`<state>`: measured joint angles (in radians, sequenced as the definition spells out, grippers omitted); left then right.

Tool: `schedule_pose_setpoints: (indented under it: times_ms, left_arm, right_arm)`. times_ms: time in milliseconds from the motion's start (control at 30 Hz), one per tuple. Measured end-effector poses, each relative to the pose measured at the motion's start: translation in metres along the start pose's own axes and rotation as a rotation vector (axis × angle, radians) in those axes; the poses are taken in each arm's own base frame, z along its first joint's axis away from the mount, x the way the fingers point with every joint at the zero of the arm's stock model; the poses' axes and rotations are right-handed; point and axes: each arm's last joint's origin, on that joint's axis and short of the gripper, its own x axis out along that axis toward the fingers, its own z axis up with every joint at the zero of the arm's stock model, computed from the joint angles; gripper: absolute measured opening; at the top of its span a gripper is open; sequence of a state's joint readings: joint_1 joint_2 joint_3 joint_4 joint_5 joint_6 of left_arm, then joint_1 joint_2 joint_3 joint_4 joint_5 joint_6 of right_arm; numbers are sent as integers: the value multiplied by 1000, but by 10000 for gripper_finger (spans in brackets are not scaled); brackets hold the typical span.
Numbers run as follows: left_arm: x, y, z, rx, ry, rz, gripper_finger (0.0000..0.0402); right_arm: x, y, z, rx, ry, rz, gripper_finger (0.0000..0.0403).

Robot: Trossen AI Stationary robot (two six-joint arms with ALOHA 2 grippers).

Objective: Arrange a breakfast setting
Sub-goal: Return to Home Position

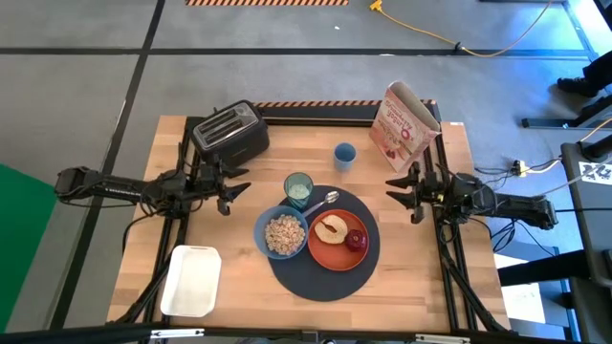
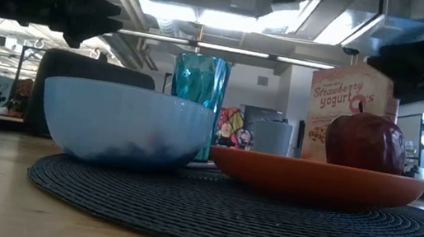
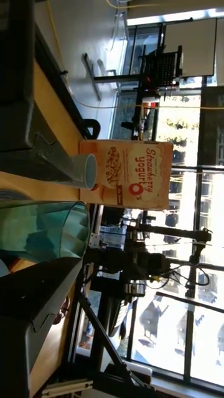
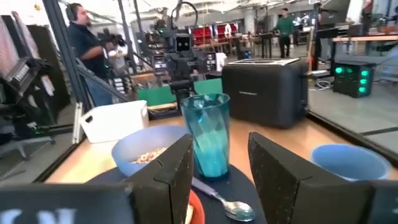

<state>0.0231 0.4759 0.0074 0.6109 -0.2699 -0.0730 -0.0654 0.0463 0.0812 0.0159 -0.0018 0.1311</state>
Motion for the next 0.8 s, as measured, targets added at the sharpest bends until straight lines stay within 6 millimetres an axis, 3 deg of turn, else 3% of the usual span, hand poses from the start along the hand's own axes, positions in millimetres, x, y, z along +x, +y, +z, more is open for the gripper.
schedule_pose_setpoints:
  times_ms: [100, 600, 800]
  left_arm:
    - [0, 0, 1, -14, -9, 0, 202]
    - [0, -1, -2, 5, 16, -18, 175]
    - [-9, 0, 5, 21, -24, -40, 164]
  right_arm:
    - [3, -2, -17, 22, -10, 2, 145]
    - [4, -3, -22, 59, 46, 3, 145]
    - [4, -3, -25, 74, 75, 6, 145]
